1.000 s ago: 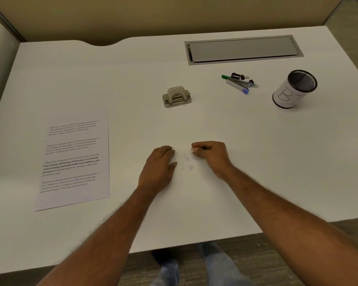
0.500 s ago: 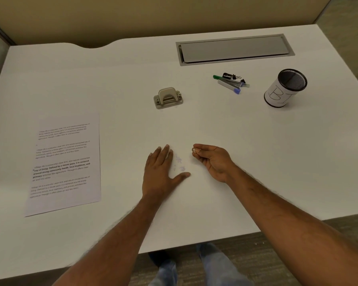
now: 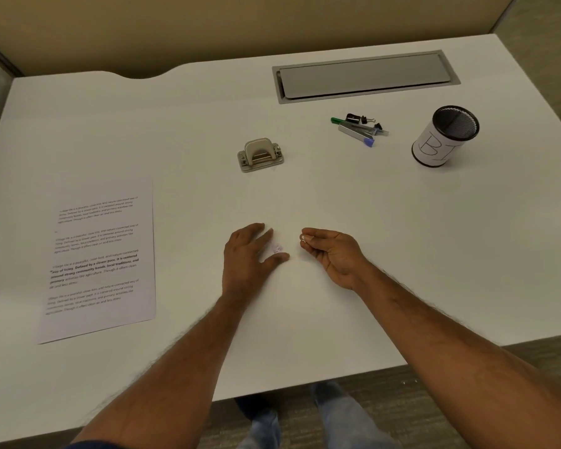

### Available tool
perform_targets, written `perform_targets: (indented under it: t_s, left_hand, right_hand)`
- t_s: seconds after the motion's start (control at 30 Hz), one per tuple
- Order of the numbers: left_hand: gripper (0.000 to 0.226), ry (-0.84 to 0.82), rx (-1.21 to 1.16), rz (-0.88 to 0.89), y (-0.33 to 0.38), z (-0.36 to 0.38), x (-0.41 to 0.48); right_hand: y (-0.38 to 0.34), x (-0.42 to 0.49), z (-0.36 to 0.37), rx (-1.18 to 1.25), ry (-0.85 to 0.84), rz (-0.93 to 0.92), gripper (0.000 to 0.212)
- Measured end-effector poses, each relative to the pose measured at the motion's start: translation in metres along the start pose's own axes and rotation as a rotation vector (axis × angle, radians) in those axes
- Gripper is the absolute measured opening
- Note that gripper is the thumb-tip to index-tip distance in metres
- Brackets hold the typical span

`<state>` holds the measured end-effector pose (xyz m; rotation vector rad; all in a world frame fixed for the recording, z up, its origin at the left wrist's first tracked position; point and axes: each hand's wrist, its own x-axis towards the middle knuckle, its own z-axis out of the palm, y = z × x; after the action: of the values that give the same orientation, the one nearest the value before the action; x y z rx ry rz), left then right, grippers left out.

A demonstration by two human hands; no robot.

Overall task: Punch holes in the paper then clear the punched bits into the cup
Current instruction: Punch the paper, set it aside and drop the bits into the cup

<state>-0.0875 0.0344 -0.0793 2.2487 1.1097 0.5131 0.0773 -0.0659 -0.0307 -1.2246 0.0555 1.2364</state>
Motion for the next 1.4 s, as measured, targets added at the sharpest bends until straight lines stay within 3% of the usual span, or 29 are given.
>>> perform_targets:
  t_s: [0.3,0.5,0.67,0.77,0.93,1.03,1.17,1.4]
  left_hand:
    - [0.016,0.088,-0.080,-0.114,0.010,0.005,-0.006]
    - [0.015,0.066,0.076,0.004,0.017,0.003,-0.004]
    - [0.017,-0.041,0.065,0.007,0.023,0.001,0.001]
    - [0.015,-0.040,-0.200,-0.173,0.032,-0.005,0.002]
    - [0.015,-0.091,-0.882,-0.613,0.057,-0.006,0.010]
    - [0.014,-0.074,-1.218,-0.766,0.071,-0.004,0.017]
    - [0.011,-0.126,-1.309,-0.741,0.096,0.000,0.034]
    - [0.007,-0.266,-1.158,-0.489,0.174,0.018,0.094]
  right_hand:
    - [0.002,-0.002,0.000,0.000,0.002,0.006,0.015]
    - [-0.001,-0.004,-0.001,0.003,-0.001,-0.001,0.015]
    - [-0.006,-0.005,-0.004,0.017,-0.008,-0.007,0.015]
    - [-0.009,-0.006,-0.006,0.032,-0.008,-0.009,0.015]
    - [-0.016,-0.008,-0.008,0.074,0.000,0.014,0.014]
    - [-0.024,-0.008,-0.012,0.111,0.001,0.030,0.014]
    - [-0.043,-0.008,-0.022,0.194,0.006,0.028,0.015]
    - [-0.110,-0.008,-0.050,0.274,0.030,-0.080,0.016]
